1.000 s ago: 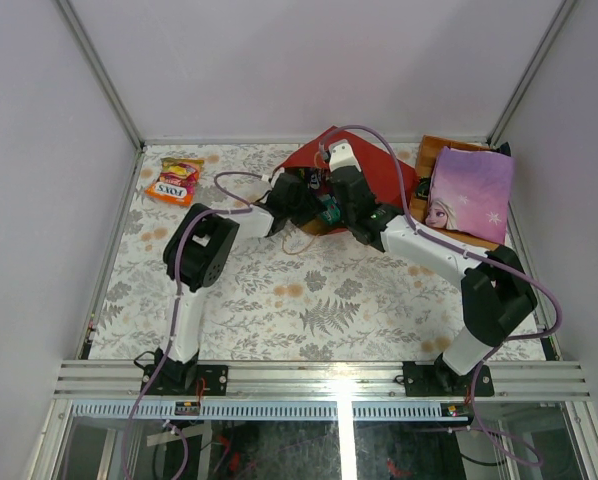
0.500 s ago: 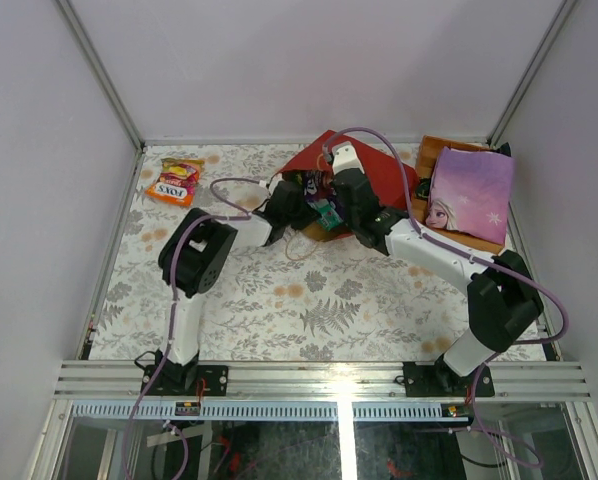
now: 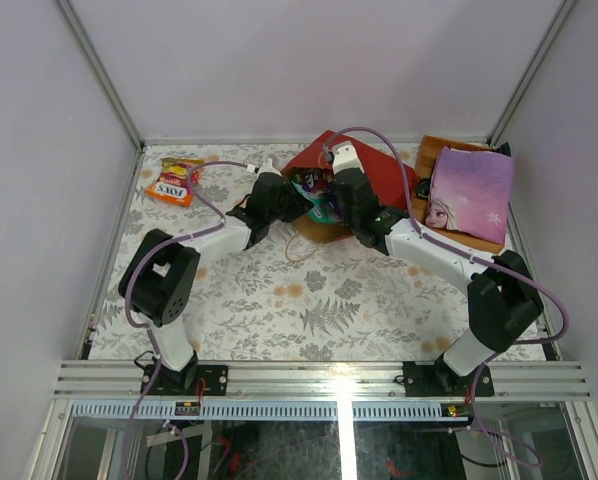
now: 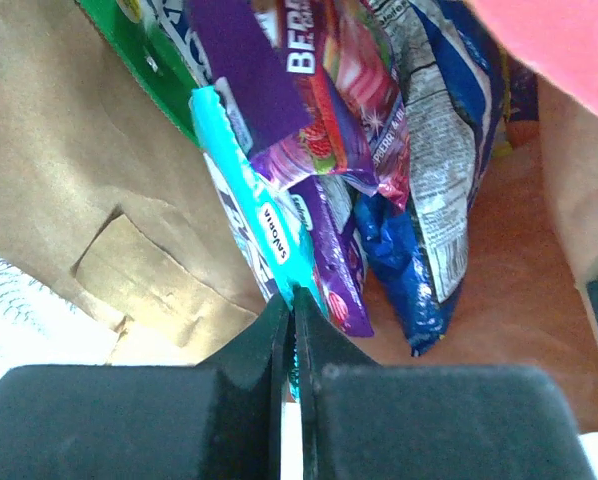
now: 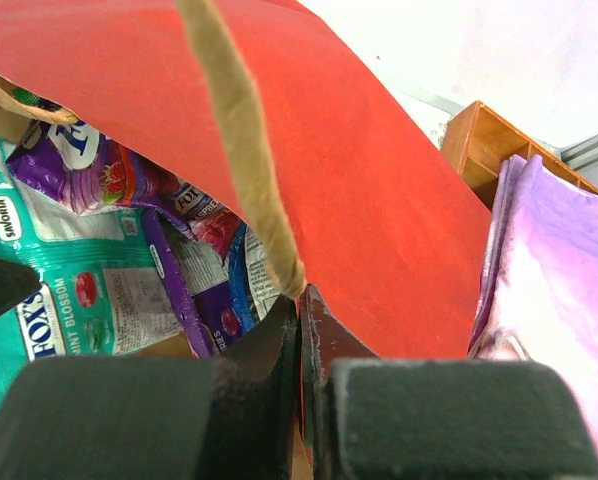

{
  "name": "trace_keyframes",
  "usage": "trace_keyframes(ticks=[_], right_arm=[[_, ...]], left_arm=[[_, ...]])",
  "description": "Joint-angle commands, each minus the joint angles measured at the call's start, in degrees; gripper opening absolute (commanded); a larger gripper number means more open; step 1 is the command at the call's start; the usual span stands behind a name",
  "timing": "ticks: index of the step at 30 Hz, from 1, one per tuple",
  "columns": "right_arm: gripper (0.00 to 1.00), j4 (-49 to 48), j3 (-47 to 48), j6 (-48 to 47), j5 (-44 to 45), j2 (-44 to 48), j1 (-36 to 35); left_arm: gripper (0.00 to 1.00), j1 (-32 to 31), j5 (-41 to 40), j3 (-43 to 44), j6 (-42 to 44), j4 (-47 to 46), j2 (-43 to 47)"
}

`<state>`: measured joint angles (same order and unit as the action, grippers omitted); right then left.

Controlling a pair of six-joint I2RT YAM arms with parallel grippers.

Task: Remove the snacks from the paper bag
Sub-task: Take out the snack from the paper bag, then place the snack at the center of the board.

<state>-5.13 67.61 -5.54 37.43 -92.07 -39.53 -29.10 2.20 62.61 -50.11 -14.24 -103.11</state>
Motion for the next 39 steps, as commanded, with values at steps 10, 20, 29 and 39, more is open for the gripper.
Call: trace_keyframes(ticks=[10,20,29,39], right_arm=[[0.0,0.2,0.4,1.3,1.8,3.3,0.7],[0.0,0.3,0.1,1.5,1.6,3.7,0.7],[0.0,0.2,-0.5,1.9,1.3,4.3,0.7],[0.0,0.0,-1.8,2.2,0.2,5.5,0.7]], left_arm=[[0.0,0.5,12.7,6.2,11.7,17.1,12.8],[0.0,0.5,13.6,12.5,22.9,34.4,19.6],[0.0,1.7,6.8,10.0,26.1,38.6,29.4],[0.0,10.0,-8.0,-4.9,15.3,31.6,46.7]])
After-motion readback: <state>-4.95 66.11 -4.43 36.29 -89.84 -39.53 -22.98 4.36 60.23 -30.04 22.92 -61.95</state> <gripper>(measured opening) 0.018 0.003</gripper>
